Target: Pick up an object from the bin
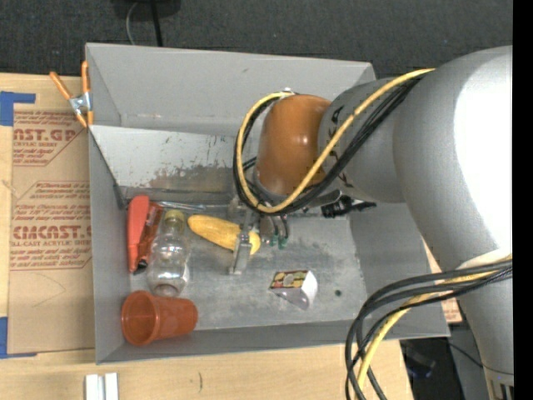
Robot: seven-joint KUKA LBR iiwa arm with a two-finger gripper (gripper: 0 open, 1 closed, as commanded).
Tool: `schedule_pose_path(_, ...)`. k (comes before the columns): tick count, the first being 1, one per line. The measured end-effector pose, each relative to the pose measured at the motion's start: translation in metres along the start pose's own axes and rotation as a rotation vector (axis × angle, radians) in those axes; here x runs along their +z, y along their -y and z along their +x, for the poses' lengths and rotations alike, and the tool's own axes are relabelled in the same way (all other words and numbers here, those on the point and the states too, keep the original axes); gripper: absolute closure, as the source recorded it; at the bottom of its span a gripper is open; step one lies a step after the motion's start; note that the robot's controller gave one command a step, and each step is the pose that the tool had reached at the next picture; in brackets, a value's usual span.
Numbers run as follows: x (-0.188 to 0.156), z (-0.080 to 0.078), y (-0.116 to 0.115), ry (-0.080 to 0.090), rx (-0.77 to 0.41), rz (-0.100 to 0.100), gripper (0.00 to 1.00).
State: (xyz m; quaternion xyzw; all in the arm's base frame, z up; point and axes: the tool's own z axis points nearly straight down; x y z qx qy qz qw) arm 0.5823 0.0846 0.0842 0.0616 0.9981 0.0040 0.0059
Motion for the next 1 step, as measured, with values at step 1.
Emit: schedule_pose_path(1,0.0133,0.0152,-0.0108,-0.004,0.196,-0.001,1.00)
